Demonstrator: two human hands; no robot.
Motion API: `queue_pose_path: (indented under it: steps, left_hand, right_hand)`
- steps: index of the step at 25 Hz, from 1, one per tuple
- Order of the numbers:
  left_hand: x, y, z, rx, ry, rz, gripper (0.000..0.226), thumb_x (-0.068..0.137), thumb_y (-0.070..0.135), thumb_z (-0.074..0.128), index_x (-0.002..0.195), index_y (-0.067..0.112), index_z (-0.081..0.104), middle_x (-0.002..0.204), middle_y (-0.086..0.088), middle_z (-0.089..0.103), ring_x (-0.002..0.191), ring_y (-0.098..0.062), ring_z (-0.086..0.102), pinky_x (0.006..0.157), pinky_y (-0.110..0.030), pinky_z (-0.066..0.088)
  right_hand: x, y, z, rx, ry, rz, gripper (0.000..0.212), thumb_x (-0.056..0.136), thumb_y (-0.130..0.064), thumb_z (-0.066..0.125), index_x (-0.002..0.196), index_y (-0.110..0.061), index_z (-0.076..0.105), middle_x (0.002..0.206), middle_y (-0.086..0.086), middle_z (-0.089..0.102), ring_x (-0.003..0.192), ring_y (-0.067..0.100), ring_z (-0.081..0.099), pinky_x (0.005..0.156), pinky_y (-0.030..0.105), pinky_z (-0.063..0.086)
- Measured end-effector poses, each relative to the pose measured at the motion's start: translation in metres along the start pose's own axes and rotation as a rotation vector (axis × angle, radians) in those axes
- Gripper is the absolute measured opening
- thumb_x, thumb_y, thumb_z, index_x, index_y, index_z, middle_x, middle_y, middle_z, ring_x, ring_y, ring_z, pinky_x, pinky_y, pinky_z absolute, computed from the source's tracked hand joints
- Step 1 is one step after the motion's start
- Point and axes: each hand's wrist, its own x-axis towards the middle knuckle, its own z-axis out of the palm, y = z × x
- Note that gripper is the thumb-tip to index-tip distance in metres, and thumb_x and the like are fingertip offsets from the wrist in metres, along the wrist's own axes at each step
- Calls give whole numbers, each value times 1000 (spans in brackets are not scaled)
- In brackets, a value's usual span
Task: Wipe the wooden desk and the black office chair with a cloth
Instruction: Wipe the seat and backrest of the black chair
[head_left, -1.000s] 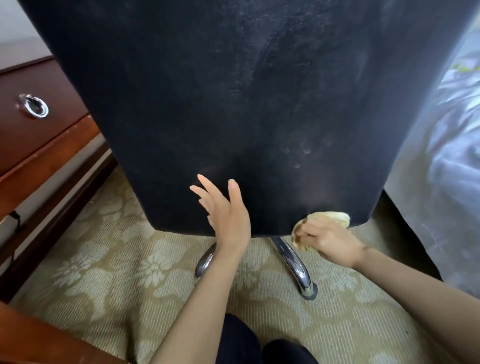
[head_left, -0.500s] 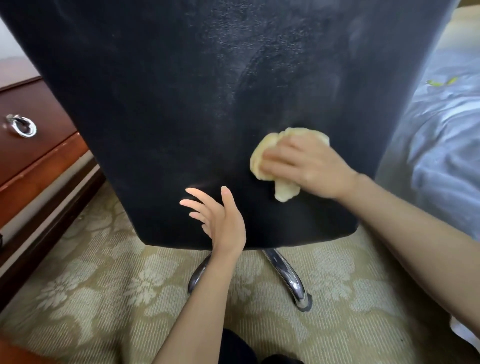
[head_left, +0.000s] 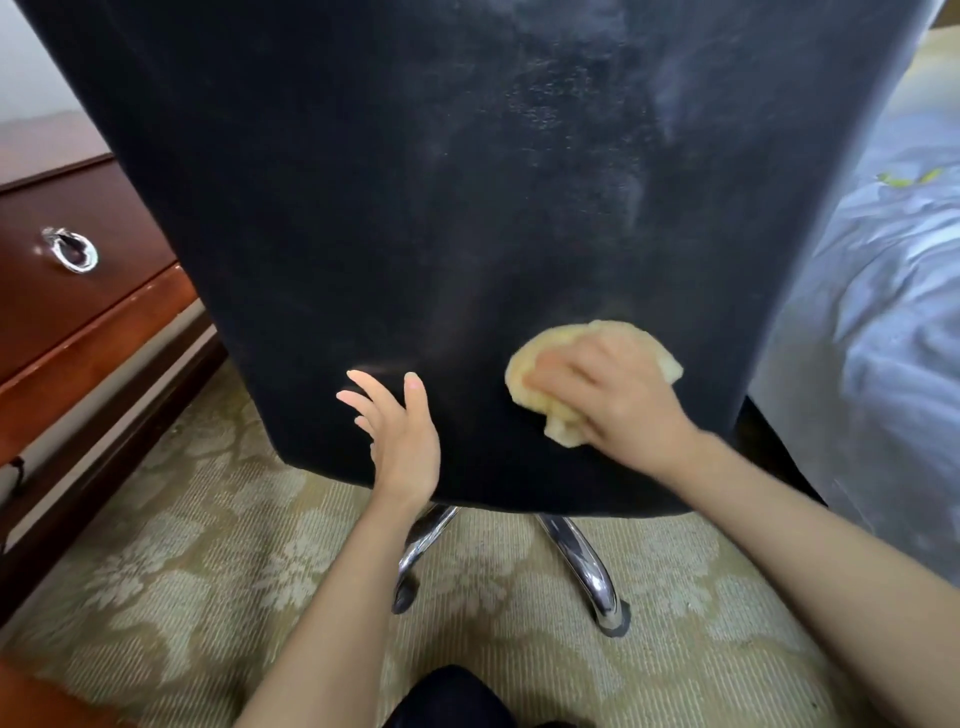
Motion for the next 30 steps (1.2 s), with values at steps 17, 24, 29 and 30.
queue_pose_path:
  steps: [17, 24, 29, 30]
  left_hand:
    - [-54, 42, 45, -195, -44, 57, 63, 102, 45, 23, 149, 33, -17, 156, 0, -28, 145, -24, -18, 115, -50, -2]
    - [-49, 50, 49, -129, -54, 48, 68, 101, 45, 24, 148, 26, -23, 154, -9, -31, 144, -32, -19, 116, -47, -5]
    - [-42, 46, 45, -102, -44, 49, 69, 101, 45, 24, 147, 25, -24, 154, -9, -32, 144, -32, -19, 116, -46, -5]
    - [-40, 44, 43, -92, -47, 49, 69, 101, 46, 23, 147, 25, -24, 154, -8, -32, 144, -32, -18, 116, -45, -5]
  right_hand:
    - [-55, 34, -54, -51, -260, -136, 45, 101, -13, 29, 90, -3, 72, 92, 12, 68, 76, 29, 60, 74, 36, 38]
    - [14, 76, -103, -208, 265, -14, 19, 90, -5, 60, 109, -11, 59, 103, 13, 62, 82, 33, 54, 78, 39, 38]
    - [-26, 51, -74, -155, 193, 35, 17, 93, -14, 49, 107, -13, 58, 100, 11, 62, 84, 27, 51, 82, 34, 35]
    - [-38, 42, -65, -113, 142, 30, 18, 96, -20, 44, 107, -13, 57, 102, 8, 58, 84, 26, 51, 80, 35, 36]
